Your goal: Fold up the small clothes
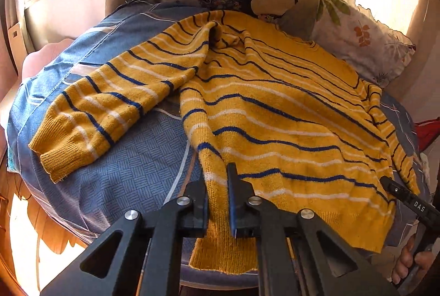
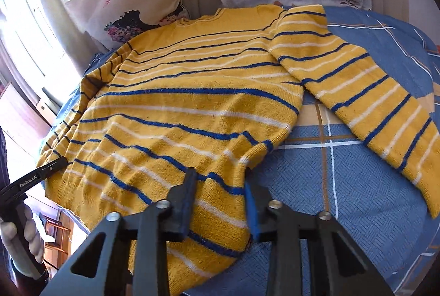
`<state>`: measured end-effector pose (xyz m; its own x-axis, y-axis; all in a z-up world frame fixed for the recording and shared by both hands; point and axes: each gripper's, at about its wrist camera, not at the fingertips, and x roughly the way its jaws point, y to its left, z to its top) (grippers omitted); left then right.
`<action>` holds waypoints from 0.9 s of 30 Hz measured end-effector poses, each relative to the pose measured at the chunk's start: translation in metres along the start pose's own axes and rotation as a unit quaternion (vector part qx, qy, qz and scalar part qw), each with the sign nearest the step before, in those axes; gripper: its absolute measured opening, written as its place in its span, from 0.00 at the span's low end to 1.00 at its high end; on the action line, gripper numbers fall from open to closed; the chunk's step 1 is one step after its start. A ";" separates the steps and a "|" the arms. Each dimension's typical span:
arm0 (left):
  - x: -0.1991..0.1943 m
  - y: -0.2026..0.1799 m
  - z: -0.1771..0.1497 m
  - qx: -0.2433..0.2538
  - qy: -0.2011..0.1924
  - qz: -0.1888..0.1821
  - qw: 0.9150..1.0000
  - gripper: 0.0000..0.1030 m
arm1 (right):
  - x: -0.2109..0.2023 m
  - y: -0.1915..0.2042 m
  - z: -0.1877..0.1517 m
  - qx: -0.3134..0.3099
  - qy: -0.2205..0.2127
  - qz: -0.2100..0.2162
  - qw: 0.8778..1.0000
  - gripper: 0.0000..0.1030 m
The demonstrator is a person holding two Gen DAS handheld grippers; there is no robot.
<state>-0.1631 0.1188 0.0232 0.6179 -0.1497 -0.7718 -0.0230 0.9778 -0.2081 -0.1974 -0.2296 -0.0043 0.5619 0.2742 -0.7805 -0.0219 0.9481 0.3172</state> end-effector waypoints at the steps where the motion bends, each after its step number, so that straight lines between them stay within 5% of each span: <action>1: -0.008 0.001 -0.003 0.001 -0.003 -0.006 1.000 0.10 | -0.002 -0.004 0.001 0.011 0.004 0.017 1.000 0.13; 5: -0.032 0.009 -0.022 0.008 -0.001 -0.020 1.000 0.10 | -0.034 -0.020 -0.011 0.031 -0.003 0.066 0.997 0.11; 11: -0.031 0.030 -0.042 -0.006 0.020 -0.023 1.000 0.10 | -0.069 -0.051 -0.034 0.058 -0.017 0.038 0.997 0.14; 12: -0.035 0.034 -0.041 -0.011 0.015 -0.026 0.999 0.10 | -0.078 -0.063 -0.034 0.076 -0.029 0.028 0.996 0.23; 13: -0.039 0.037 -0.040 -0.013 0.007 -0.023 1.000 0.12 | -0.089 -0.077 -0.035 0.095 -0.047 0.012 0.994 0.41; 15: -0.048 0.041 -0.038 -0.016 -0.013 -0.008 1.000 0.31 | -0.112 -0.105 -0.033 0.127 -0.089 -0.049 0.987 0.75; 16: -0.052 0.042 -0.035 -0.018 -0.024 -0.003 1.000 0.36 | -0.120 -0.118 -0.032 0.139 -0.107 -0.089 0.981 0.82; 19: -0.058 0.037 -0.024 -0.019 -0.043 -0.009 0.999 0.43 | -0.128 -0.156 -0.024 0.165 -0.124 -0.159 0.965 0.82; 24: -0.048 0.014 -0.008 -0.010 -0.042 -0.037 0.998 0.47 | -0.093 -0.186 -0.008 0.177 -0.085 -0.188 0.962 0.82; 26: -0.042 0.004 -0.004 -0.003 -0.039 -0.042 0.998 0.47 | -0.086 -0.177 -0.004 0.153 -0.091 -0.199 0.964 0.59; 27: -0.039 -0.001 -0.002 0.000 -0.037 -0.043 0.998 0.47 | -0.082 -0.173 -0.001 0.144 -0.084 -0.180 0.969 0.24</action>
<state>-0.1890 0.1237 0.0523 0.6742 -0.2222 -0.7043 0.0330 0.9618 -0.2718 -0.2402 -0.4164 0.0045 0.6169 -0.1197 -0.7779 0.4194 0.8863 0.1962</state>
